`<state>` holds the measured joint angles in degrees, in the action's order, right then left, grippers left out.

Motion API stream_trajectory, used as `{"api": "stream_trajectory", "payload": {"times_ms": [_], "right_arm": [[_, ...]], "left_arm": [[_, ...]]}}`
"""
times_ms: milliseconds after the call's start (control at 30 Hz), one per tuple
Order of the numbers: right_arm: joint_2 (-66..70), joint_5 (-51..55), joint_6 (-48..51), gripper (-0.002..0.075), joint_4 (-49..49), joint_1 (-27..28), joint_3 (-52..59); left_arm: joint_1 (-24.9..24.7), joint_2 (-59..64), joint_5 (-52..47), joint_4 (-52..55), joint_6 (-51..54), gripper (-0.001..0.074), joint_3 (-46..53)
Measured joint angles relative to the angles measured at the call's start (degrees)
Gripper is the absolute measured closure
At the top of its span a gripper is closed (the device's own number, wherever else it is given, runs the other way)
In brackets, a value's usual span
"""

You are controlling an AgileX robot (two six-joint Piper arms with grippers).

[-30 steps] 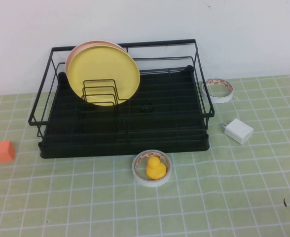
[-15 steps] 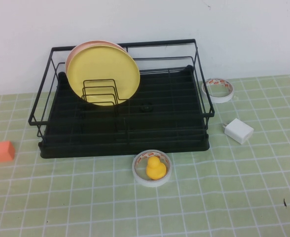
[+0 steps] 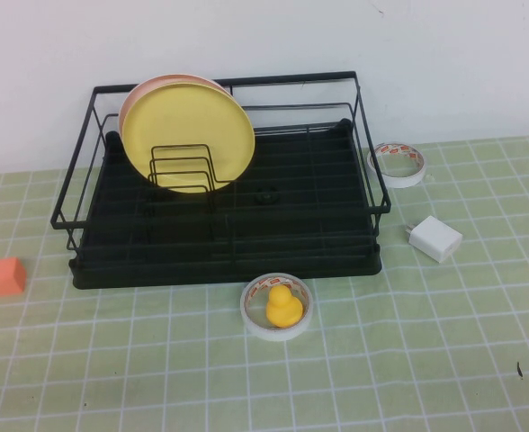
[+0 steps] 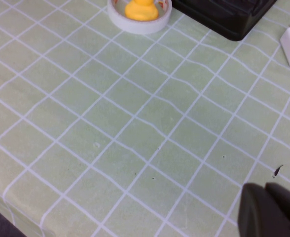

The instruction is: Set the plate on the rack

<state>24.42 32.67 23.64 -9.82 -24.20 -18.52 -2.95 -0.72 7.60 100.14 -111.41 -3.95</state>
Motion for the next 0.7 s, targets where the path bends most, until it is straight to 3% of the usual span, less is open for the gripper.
{"api": "stream_trajectory", "payload": {"times_ms": [233, 300, 400, 533, 633, 700], "right_arm": [[0.0, 0.0, 0.0, 0.0726, 0.0, 0.0, 0.0], [0.0, 0.0, 0.0, 0.0726, 0.0, 0.0, 0.0], [0.0, 0.0, 0.0, 0.0726, -0.1, 0.0, 0.0], [0.0, 0.0, 0.0, 0.0726, -0.1, 0.0, 0.0], [0.0, 0.0, 0.0, 0.0726, -0.1, 0.0, 0.0], [0.0, 0.0, 0.0, 0.0726, -0.1, 0.0, 0.0]], "left_arm": [[0.0, 0.0, -0.7, -0.3, 0.5, 0.0736, 0.0], [0.0, 0.0, -1.4, -4.2, 5.6, 0.0736, 0.1], [0.0, 0.0, -3.5, -23.9, 27.7, 0.0736, 0.3], [0.0, -0.1, -11.3, -65.4, 68.2, 0.0736, 0.3], [0.0, -0.1, -21.6, -88.1, 88.4, 0.0736, 0.4], [0.0, -0.1, -28.8, -95.7, 94.3, 0.0736, 0.4]]}}
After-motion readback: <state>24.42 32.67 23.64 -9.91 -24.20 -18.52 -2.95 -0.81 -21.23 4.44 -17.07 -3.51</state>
